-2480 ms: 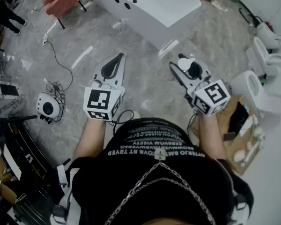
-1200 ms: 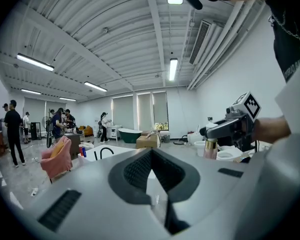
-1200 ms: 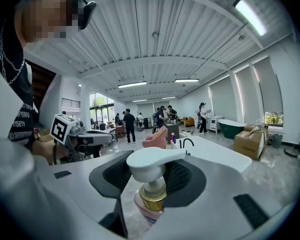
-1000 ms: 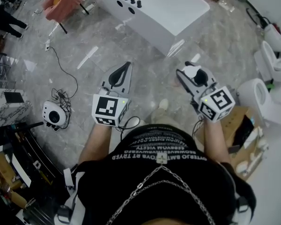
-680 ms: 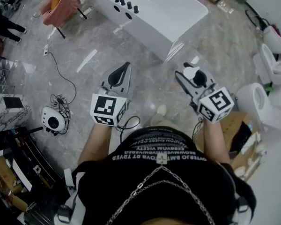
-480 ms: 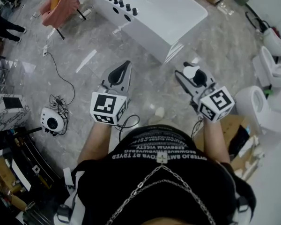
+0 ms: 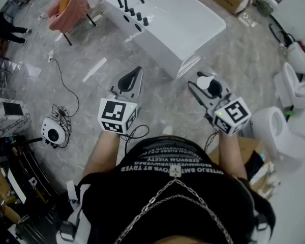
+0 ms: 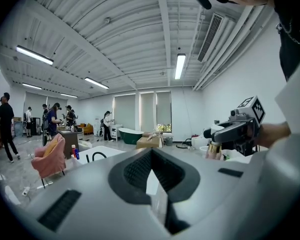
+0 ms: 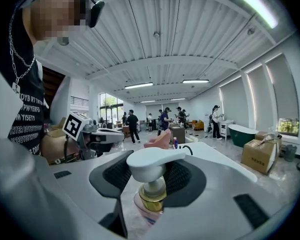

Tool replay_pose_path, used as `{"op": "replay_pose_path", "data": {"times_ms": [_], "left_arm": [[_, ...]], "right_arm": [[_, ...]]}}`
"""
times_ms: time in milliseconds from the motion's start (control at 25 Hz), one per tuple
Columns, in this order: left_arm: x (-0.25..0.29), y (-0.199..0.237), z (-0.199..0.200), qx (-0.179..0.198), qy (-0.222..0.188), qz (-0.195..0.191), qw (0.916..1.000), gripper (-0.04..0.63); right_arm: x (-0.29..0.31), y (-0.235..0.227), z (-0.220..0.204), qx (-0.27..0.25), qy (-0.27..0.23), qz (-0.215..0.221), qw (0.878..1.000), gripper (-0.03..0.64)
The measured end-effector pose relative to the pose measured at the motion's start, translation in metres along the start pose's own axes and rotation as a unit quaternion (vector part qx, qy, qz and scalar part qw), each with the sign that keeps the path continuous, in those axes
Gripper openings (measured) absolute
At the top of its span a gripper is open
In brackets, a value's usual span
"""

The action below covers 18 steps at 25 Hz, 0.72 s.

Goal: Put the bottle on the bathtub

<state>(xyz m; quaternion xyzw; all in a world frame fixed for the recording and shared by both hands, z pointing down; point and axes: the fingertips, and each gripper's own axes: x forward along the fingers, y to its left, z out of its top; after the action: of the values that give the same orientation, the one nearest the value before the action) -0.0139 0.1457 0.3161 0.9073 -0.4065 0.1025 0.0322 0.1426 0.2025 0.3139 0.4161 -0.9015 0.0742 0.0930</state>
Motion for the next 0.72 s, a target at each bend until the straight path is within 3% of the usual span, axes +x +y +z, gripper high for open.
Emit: {"op": "replay_pose_path", "data": {"times_ms": [320,720], "left_arm": [[0.006,-0.011,-0.006,0.002,0.020,0.027,0.9994,0.002],[-0.003,-0.002,-0.010,0.007,0.028,0.041,0.9988,0.002]], "right_arm": [[-0.004,-0.023,-0.010,-0.005,0.001,0.024,1.000,0.169],[0.010,-0.015,-0.014,0.014,-0.005,0.041,0.999,0.169]]}}
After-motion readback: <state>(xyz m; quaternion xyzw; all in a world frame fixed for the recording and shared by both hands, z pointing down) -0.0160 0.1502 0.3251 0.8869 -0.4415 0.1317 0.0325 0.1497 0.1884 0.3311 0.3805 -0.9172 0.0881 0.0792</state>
